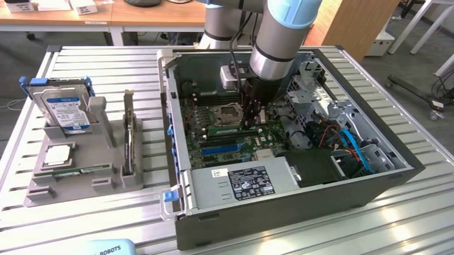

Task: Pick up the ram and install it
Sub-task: 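Insert the ram into the slot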

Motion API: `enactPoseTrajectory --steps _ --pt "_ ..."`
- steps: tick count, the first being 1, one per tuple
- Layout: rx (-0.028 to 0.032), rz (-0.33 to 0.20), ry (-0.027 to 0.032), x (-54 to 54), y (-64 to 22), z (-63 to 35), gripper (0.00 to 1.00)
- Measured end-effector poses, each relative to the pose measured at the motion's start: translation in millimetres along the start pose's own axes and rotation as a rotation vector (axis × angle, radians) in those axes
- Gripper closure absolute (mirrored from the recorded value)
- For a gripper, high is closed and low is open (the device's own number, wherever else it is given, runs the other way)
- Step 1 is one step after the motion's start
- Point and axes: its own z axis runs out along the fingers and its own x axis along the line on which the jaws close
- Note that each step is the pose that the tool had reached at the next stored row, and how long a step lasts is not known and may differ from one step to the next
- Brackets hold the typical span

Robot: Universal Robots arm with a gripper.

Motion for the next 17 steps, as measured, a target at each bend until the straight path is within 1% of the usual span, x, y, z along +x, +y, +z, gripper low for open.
enactPoseTrajectory --steps 17 --pt "0.0000 0.000 0.0002 -1.4 0.0 1.9 0.88"
